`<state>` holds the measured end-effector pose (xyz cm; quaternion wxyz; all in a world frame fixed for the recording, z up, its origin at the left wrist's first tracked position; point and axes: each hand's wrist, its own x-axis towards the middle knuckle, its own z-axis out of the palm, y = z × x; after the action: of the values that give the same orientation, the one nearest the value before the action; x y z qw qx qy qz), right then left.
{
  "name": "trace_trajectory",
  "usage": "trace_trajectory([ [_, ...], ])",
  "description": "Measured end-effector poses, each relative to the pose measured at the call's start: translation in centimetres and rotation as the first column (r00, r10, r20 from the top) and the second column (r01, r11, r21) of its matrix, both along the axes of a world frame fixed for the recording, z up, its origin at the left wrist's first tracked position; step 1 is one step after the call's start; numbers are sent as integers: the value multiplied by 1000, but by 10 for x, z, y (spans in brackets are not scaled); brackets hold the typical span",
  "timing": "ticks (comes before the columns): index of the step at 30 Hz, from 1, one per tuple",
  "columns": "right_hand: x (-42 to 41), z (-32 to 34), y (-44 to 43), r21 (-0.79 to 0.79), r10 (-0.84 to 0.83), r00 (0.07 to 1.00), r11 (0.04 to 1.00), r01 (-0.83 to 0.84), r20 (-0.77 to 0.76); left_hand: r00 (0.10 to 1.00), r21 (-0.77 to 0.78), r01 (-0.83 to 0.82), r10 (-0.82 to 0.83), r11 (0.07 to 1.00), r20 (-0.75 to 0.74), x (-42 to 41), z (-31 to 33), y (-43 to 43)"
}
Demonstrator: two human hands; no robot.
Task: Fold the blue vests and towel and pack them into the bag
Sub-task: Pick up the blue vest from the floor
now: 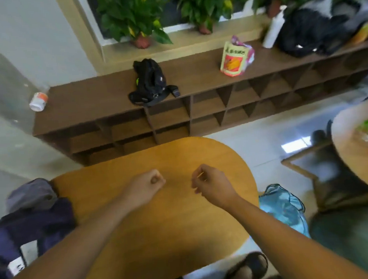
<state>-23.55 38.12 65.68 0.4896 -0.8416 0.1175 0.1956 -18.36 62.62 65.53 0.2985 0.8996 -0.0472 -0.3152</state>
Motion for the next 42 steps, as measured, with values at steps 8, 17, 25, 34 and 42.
trace_trajectory([
  [8,-87,-39,-234,32,-376,926,926,377,-47,967,-4,255,-255,967,-11,-6,-37,-255],
  [17,-214,-147,-417,-70,-662,702,739,670,-263,896,-61,407,-412,911,-168,-53,-163,-485],
  [25,-285,-292,-464,-170,-780,522,599,783,-345,832,-29,500,-489,866,-261,-105,-312,-581],
  [34,-323,-493,-477,-185,-836,376,476,860,-400,760,62,619,-577,783,-298,-114,-521,-616],
  [42,-283,-636,-513,-149,-857,324,410,900,-402,878,91,405,-359,910,-316,-103,-668,-638],
])
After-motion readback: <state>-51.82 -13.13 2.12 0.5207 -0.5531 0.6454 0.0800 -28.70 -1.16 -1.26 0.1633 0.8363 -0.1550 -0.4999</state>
